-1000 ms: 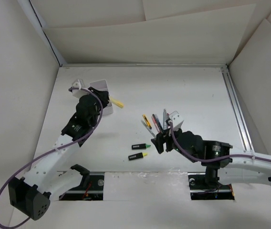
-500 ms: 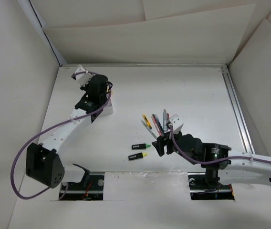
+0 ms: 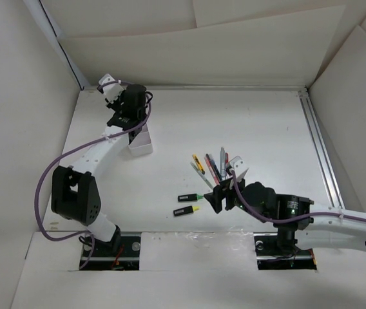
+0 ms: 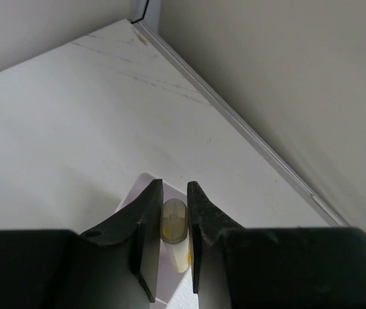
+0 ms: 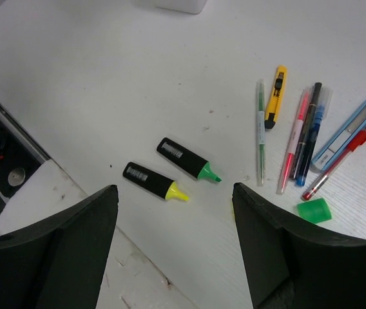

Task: Sort the stationery into containers
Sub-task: Place the pen in the storage box.

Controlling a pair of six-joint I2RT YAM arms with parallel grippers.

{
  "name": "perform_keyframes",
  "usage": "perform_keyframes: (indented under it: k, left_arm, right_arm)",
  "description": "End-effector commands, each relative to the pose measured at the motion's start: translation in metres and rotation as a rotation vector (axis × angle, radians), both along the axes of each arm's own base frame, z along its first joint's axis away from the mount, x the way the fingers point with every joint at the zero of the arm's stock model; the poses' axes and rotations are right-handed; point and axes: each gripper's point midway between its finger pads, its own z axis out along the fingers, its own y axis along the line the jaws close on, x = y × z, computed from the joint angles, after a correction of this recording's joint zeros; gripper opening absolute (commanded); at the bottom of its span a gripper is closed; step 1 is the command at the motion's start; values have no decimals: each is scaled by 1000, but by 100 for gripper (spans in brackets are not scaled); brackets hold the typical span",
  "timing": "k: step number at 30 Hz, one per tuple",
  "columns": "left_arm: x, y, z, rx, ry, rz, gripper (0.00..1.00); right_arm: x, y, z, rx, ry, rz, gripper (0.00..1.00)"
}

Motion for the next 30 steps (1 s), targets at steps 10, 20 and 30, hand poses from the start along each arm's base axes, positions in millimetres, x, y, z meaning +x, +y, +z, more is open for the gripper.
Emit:
perform_keyframes:
  k: [10, 20, 30]
  left_arm:
    - [23, 21, 23, 97, -26, 68, 0]
    - [39, 27, 0, 133, 21, 90, 0]
    - [45, 23, -17, 132, 49, 72, 9]
  right_arm:
    - [-2, 14, 11, 71, 0, 34, 76]
    - [-2, 17, 8, 62, 3, 34, 77]
    - [-1, 19, 7, 62, 3, 34, 77]
